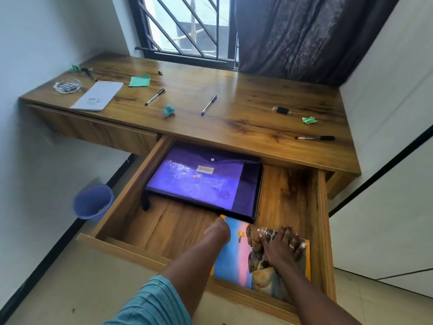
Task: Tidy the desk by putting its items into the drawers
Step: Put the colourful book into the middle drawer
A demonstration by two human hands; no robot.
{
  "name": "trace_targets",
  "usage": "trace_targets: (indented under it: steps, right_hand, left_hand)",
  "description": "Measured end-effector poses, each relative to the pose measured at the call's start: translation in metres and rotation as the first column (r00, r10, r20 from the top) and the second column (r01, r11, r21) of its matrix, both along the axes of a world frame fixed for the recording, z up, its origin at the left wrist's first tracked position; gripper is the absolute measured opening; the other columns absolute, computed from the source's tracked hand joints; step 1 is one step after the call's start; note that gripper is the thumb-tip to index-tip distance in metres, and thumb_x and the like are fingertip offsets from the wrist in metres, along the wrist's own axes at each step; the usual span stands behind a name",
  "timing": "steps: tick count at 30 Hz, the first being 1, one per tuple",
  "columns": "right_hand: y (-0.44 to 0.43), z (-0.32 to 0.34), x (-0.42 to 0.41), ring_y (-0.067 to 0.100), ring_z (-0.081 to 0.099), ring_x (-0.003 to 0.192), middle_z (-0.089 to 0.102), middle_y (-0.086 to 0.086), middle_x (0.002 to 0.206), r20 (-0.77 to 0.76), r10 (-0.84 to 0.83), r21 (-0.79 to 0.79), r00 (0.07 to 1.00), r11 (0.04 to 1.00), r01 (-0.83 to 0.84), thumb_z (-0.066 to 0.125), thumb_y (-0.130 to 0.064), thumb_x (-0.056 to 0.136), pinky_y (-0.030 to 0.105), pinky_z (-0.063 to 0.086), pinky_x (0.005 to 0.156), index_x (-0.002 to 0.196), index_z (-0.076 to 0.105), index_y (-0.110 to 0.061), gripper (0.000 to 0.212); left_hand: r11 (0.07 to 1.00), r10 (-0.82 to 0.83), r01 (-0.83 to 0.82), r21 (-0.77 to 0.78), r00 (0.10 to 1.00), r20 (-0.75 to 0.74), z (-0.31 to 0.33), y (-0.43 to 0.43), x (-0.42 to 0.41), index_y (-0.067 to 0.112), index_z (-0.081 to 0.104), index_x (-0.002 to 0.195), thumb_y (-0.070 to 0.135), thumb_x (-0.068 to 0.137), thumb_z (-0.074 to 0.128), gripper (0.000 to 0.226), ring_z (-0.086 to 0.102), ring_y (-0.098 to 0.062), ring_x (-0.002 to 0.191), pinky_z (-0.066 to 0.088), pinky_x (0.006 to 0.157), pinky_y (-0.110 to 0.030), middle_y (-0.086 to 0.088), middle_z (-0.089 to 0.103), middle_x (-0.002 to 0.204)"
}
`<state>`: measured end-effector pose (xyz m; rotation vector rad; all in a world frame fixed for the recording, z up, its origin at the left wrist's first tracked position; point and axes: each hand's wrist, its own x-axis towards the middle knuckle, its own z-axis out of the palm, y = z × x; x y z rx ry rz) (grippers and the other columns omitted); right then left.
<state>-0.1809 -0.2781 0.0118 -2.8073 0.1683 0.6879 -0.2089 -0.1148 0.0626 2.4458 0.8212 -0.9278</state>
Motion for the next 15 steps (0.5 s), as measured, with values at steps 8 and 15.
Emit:
trace_targets:
  steps: [8, 15]
  right_hand:
    - [0.032, 0.013, -0.021, 0.034, -0.001, 0.144, -0.012, 0.012, 0.157, 0.139, -0.007, 0.119, 0.99, 0.993, -0.01, 0.036, -0.045, 0.097, 0.048, 0.011, 0.116, 0.15, -0.004, -0.008, 0.076]
    - [0.103, 0.024, -0.028, 0.048, 0.044, 0.126, 0.039, 0.029, 0.142, 0.353, 0.21, 0.145, 0.912, 0.951, -0.275, -0.006, -0.063, 0.089, 0.056, 0.041, 0.097, 0.134, 0.044, 0.007, 0.097]
  left_hand:
    - [0.995, -0.073, 0.065, 0.071, 0.992, 0.107, 0.006, 0.015, -0.026, 0.011, 0.043, 0.137, 0.014, 0.093, 0.041, 0.044, 0.046, -0.026, 0.132, 0.041, 0.104, -0.036, -0.008, 0.046, 0.143]
    - [0.982, -0.145, 0.109, 0.151, 0.957, 0.251, 0.031, 0.066, -0.039, 0.014, 0.057, 0.122, 0.018, 0.092, 0.042, 0.034, 0.055, -0.031, 0.122, 0.045, 0.098, -0.037, -0.011, 0.056, 0.131]
